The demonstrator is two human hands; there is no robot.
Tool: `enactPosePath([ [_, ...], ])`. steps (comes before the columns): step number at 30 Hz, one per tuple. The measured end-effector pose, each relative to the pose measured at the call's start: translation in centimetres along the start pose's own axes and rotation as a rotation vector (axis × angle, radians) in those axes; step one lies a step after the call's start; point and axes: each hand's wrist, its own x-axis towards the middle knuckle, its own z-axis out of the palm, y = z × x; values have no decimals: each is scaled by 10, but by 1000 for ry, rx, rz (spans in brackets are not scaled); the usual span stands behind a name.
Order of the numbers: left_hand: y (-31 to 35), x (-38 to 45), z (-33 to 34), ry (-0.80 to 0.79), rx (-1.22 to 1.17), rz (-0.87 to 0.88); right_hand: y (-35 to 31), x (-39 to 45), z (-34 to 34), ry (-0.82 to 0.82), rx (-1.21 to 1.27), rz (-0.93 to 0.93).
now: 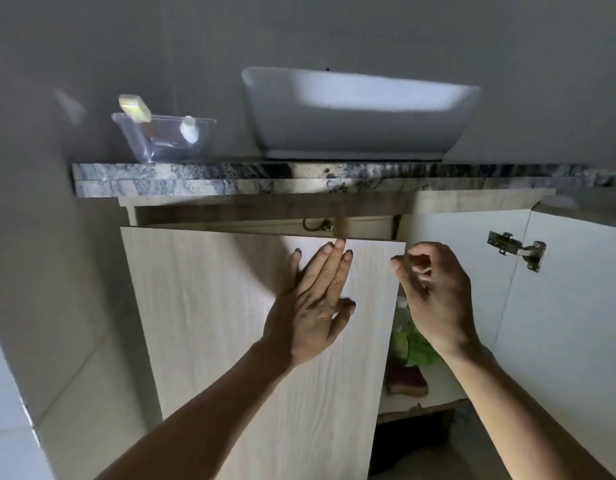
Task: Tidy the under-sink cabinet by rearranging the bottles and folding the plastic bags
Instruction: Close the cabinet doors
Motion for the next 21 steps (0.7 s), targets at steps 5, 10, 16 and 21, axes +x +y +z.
enactPosePath([
  [5, -21, 12, 22, -16, 77, 63, 14, 14, 31, -10, 6, 160],
  [10, -32, 22, 38, -28, 129, 58, 28, 27, 56, -205, -67, 230],
  [16, -39, 29, 52, -24, 161, 26, 30, 32, 72, -297, 7, 267],
  [21, -43, 30, 56, -13, 162, 26, 36, 34, 87, -225, 63, 289],
])
